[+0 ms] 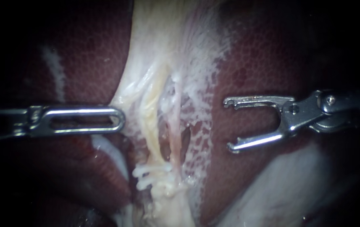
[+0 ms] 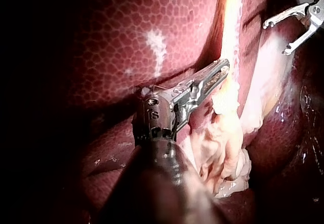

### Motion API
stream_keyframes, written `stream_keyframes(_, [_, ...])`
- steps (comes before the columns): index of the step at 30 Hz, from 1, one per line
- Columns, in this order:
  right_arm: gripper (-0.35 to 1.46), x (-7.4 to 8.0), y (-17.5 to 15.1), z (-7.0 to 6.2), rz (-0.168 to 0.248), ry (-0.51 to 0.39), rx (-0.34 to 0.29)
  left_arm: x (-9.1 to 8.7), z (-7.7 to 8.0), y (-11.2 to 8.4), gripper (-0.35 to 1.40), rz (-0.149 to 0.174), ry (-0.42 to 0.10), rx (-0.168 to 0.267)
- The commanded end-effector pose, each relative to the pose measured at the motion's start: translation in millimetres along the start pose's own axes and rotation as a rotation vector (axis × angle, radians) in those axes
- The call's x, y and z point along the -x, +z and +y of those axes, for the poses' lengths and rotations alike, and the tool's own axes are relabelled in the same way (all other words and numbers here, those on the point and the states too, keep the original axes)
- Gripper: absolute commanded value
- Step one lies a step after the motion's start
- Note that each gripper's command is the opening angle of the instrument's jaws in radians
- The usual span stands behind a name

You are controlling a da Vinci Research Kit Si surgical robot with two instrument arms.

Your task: Going back second clip left tube

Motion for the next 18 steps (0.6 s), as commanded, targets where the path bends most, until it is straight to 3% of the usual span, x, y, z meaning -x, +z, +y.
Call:
stream_keyframes(1, [0.6,0.0,0.1,0.0,0.0,0.0,0.001,-0.1,0.2,0.4,-0.35,0.004,-0.001,0.003])
stream_keyframes(11, [0.6,0.1,0.0,0.0,0.0,0.0,0.0,-0.9,1.0,3.7,-0.35,0.013,-0.008,0.002])
stream_keyframes(18, [0.6,0.0,-0.1,-0.1,0.0,0.0,0.0,-1.3,0.9,4.8,-0.35,0.019,-0.005,-0.003])
